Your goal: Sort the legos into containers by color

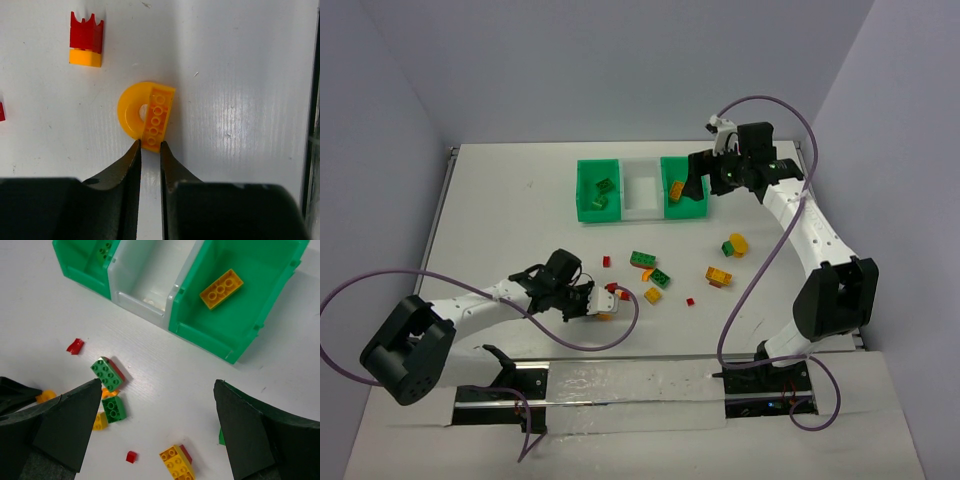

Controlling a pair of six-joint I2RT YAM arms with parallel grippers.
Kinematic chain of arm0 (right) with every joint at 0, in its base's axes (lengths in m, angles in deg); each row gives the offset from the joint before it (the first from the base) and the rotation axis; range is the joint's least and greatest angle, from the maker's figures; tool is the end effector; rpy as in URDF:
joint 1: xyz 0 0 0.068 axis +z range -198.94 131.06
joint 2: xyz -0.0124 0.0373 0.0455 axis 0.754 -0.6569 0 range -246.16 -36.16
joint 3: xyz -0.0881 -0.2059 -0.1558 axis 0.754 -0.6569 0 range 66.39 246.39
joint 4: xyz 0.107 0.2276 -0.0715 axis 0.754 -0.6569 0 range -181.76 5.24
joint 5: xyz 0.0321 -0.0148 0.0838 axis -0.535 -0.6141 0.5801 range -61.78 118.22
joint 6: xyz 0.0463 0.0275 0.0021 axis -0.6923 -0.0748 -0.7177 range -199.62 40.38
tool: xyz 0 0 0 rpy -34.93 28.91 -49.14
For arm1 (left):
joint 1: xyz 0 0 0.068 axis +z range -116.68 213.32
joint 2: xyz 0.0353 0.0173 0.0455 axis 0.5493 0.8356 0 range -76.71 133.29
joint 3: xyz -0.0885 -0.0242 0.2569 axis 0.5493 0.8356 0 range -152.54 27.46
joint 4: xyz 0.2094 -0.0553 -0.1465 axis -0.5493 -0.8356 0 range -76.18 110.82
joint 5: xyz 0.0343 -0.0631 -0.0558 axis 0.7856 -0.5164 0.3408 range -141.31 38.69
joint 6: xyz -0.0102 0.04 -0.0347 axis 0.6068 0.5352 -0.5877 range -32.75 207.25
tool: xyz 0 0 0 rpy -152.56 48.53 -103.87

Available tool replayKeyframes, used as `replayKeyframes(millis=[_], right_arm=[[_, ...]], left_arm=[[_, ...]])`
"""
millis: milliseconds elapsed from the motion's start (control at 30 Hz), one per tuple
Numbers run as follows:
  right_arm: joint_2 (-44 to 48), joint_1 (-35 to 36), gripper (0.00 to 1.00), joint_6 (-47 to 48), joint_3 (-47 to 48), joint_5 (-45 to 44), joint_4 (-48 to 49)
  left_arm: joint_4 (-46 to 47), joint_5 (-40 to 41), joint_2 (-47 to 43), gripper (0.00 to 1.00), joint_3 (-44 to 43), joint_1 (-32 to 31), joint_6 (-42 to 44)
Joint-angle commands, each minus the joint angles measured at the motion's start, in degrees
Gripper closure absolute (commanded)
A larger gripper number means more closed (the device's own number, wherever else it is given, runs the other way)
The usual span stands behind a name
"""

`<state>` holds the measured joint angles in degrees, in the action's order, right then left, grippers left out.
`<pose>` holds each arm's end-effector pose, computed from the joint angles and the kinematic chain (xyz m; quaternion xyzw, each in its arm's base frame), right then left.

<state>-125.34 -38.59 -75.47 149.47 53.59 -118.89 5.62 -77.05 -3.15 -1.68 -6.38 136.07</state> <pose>0.3389 0.0773 0.3426 -0.2033 0.8662 0.2211 0.3992 0.1563 -0.1499 0.1464 0.6984 0.6331 -0.1940 0.2717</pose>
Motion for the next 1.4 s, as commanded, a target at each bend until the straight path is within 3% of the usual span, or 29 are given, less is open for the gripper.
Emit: replayKeyframes(millis=[0,100,533,933,1367], right_arm=[[1.8,0.0,0.0,-4.0,-3.4,7.0,1.3],[1.9,0.3,0.0,-6.3,-5.7,10.8,2.4],[-0.6,5.2,0.0,-13.7,-13.3,26.2,8.0],[-10.5,12.6,0.02,-17.8,-9.5,39.2,9.1],[-19.4,16.5,0.1,-23.9,-4.9,47.0,12.7]], left_arm=[[-4.2,1.5,-0.8,0.93,-2.1,-0.3,-1.1],[-5.4,1.1,-1.5,1.0,-4.0,-0.3,-2.4],[-5.0,7.4,-3.9,1.0,-13.9,-0.3,-9.9],[-0.5,14.5,-2.1,1.0,-21.0,-0.3,-16.3],[-0.2,13.9,-1.3,1.0,-23.5,-0.6,-17.8]])
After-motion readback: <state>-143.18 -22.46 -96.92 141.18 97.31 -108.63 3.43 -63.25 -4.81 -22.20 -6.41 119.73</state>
